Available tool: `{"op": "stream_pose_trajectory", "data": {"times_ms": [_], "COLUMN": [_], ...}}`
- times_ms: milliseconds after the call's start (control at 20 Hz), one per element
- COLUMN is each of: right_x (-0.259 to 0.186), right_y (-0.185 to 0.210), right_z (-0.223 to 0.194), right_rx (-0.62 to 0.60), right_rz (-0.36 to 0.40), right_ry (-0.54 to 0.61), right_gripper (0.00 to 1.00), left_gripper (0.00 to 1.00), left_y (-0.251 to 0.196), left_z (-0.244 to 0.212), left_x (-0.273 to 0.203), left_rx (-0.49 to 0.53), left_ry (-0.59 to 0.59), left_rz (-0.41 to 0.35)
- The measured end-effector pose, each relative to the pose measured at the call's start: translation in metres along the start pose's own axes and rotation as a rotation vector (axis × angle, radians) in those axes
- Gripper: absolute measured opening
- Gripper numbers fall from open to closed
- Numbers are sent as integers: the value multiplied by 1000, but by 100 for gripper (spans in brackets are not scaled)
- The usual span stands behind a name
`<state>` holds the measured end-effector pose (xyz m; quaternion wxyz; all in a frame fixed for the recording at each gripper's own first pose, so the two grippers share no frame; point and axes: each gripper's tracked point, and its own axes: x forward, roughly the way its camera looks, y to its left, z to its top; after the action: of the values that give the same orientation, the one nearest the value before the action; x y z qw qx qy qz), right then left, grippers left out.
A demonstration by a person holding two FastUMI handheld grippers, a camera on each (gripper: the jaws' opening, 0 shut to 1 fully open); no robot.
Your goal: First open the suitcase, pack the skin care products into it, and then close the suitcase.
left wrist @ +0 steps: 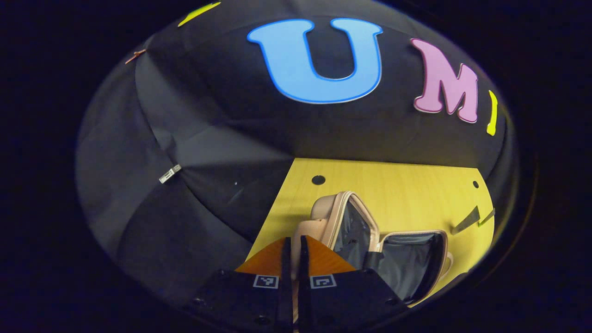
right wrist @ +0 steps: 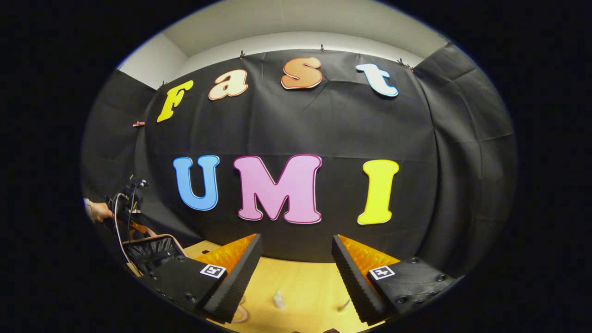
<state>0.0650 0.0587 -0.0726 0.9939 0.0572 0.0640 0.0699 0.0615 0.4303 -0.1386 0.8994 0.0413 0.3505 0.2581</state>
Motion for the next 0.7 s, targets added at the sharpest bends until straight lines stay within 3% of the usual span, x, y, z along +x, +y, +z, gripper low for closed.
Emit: {"op": "stream_pose_trajectory", "data": {"times_ms": [100,400,650,700], "right_x": [7,15,23,23], "right_y": [13,24,35,38], "right_z": [-5,-15,-19,-19], "right_rx": [40,72,47,51], "right_rz": [-13,-124,-158,-161], "right_ry": [29,87,106,104], "right_gripper": [96,96,97,97], "left_gripper": [10,11,12,19], "left_y": [36,56,58,67], "left_z": [-32,-117,-143,-142], "left_x": [39,134,163,165], "left_rx": [-25,-96,-142,-126], "left_ry": [77,247,287,269], "left_rz": [19,-52,-73,-44]}}
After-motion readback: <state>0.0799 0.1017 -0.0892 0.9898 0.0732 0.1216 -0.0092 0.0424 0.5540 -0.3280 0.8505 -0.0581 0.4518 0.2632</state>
